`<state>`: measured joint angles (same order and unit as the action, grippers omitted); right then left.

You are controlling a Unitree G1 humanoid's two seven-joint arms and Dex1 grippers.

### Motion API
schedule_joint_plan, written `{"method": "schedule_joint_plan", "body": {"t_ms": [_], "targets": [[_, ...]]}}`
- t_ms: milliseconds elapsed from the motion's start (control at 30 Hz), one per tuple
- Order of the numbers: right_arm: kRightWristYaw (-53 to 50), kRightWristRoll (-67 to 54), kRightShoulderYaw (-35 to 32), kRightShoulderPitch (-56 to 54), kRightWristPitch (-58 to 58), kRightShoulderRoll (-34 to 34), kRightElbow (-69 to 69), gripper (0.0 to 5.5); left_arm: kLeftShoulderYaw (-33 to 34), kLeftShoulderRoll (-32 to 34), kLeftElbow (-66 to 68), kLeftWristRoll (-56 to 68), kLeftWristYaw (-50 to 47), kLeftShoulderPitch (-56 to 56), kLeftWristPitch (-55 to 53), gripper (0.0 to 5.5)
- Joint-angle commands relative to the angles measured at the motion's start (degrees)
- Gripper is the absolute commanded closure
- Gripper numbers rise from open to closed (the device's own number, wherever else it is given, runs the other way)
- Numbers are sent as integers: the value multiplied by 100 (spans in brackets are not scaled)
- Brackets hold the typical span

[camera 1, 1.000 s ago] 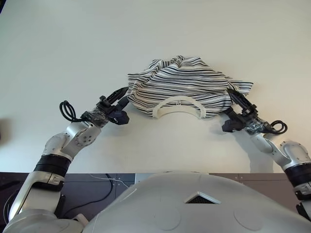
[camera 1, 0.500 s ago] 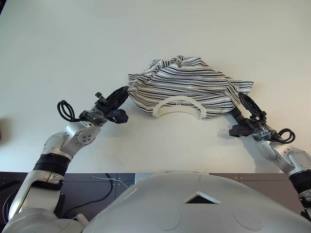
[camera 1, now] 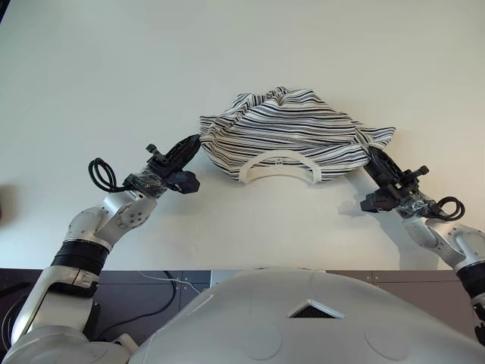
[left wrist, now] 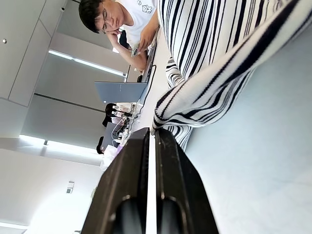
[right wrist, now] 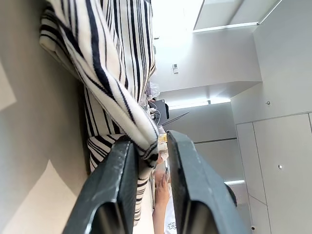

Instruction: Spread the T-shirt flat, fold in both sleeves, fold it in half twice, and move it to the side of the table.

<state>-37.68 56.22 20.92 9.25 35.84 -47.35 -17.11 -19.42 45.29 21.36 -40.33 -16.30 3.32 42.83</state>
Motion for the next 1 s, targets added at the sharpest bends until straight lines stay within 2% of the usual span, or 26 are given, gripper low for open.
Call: {"method": "schedule_joint_plan", "body": {"t_ms": [33,133,233,400,667,733,800,1000], "targets": [[374,118,212,138,-54,9,-118,499,-657,-311,528,-465,668,488,-424,513],[367,123,252,93,-56,27,-184,534,-616,-260,409,-494,548,488,-431,460],[379,131,291,56,-54,44,-249,540,-637,-198,302,-706,310,422,-361,394],[658,-41,278,-34,-21,6,-90,540,-765,108,218,-578,737,524,-58,391],[952,-181,209,275,-293,91,373,540,-67,1755,-205,-24,1081,946,848,391],[1015,-215,194,357,-422,153,527,540,-179,1595,-42,-85,1294,720,877,391],[1087,-269,173,399,-516,192,652,540,-339,1258,37,-190,1436,473,800,361],[1365,-432,56,244,-449,101,690,540,-570,849,326,-506,1689,80,407,361]]}}
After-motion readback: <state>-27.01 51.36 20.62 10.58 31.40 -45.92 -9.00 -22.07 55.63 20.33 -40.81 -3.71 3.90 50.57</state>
